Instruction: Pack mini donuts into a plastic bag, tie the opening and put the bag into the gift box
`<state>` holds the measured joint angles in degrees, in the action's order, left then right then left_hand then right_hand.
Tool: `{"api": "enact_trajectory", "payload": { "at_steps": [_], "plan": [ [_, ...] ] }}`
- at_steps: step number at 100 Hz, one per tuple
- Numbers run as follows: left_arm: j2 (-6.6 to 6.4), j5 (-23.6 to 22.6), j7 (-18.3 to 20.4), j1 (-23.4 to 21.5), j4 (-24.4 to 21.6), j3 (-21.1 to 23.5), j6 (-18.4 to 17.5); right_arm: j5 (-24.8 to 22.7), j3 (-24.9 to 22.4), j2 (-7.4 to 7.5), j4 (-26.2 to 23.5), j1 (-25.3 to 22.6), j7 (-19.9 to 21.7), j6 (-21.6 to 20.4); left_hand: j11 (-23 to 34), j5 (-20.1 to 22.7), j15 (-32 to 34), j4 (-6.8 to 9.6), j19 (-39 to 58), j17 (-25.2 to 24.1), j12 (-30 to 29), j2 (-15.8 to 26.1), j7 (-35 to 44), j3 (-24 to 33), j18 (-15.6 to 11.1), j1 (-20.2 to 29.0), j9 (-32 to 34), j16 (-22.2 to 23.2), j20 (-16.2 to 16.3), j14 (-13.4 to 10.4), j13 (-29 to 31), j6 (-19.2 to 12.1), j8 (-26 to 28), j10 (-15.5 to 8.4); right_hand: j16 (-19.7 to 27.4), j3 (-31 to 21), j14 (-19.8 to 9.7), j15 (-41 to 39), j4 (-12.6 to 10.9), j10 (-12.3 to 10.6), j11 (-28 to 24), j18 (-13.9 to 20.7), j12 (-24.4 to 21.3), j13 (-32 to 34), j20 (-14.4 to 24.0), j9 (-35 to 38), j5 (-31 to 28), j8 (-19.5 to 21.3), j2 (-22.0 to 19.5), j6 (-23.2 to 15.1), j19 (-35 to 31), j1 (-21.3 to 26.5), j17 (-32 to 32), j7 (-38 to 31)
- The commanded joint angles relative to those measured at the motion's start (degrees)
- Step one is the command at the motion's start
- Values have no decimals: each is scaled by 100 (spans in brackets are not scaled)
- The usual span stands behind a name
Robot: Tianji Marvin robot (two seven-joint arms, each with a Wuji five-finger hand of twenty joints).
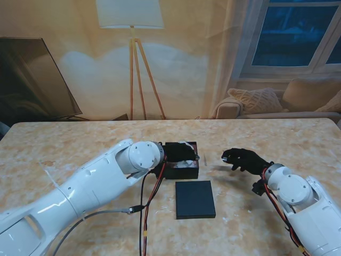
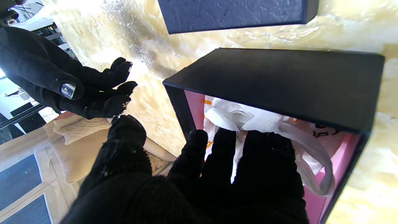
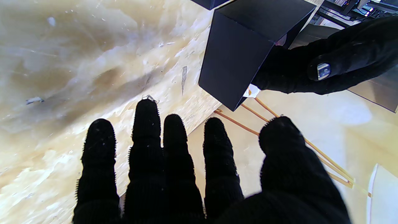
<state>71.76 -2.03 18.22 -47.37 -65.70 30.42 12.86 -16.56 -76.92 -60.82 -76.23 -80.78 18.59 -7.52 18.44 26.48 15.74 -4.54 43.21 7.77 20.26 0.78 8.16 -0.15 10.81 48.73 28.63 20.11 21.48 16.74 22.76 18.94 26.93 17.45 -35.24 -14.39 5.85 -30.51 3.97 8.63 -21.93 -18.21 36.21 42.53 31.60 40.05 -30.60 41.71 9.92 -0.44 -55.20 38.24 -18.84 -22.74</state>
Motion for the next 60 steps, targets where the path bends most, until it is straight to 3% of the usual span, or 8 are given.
{"api": "enact_trajectory", "payload": {
  "at_steps": [1,18,27,36,45,60],
  "plan": [
    [44,32,149,17,74,-54,34,-1,17,-23,-5,-41,72,2,-155,261,56,141,-28,-92,-33,239,-250,-109,-6,6,-144,119,53,285,-58,23,-202,132,-107,75,-58,-113,-123,-21,36,-30,47,55,-50,49,-29,-3,-55,-126,32,109,-5,-36],
    [58,143,295,63,132,-134,39,-5,12,-23,-2,-45,66,-12,-153,590,142,132,48,-25,-77,219,-249,-117,-16,18,13,204,87,317,122,-9,-388,119,-107,81,-64,-115,-125,-29,37,-35,46,55,-52,42,-27,-8,-58,-115,30,114,2,-28],
    [45,197,368,71,99,-149,63,-6,11,-22,1,-46,68,-16,-29,812,341,123,249,49,41,210,-160,-129,4,25,217,520,183,340,339,-77,-452,95,-107,84,-62,-114,-126,-25,36,-37,47,50,-52,43,-25,-8,-60,-112,28,117,5,-27],
    [34,279,439,68,51,-149,125,-7,9,-22,2,-47,66,-16,106,1073,514,118,569,127,236,215,-28,-138,130,22,490,920,338,383,603,-122,-452,70,-109,86,-64,-119,-126,-23,36,-37,46,54,-50,41,-23,-7,-62,-118,25,120,7,-26],
    [18,328,516,77,20,-163,172,-7,6,-23,-3,-51,63,-14,162,1245,727,117,916,272,379,209,45,-138,337,23,646,1304,553,619,724,-84,-429,148,-108,88,-65,-117,-127,-31,36,-39,45,54,-49,42,-22,-6,-57,-122,22,129,2,-26],
    [4,441,554,32,-58,-105,282,-4,5,-22,-3,-53,66,-21,91,1246,900,118,1214,559,368,217,-15,-135,506,40,617,1473,786,746,778,50,-456,307,-108,95,-56,-116,-127,-37,36,-36,44,53,-49,47,-27,-4,-66,-125,22,124,5,-30]
  ]
}}
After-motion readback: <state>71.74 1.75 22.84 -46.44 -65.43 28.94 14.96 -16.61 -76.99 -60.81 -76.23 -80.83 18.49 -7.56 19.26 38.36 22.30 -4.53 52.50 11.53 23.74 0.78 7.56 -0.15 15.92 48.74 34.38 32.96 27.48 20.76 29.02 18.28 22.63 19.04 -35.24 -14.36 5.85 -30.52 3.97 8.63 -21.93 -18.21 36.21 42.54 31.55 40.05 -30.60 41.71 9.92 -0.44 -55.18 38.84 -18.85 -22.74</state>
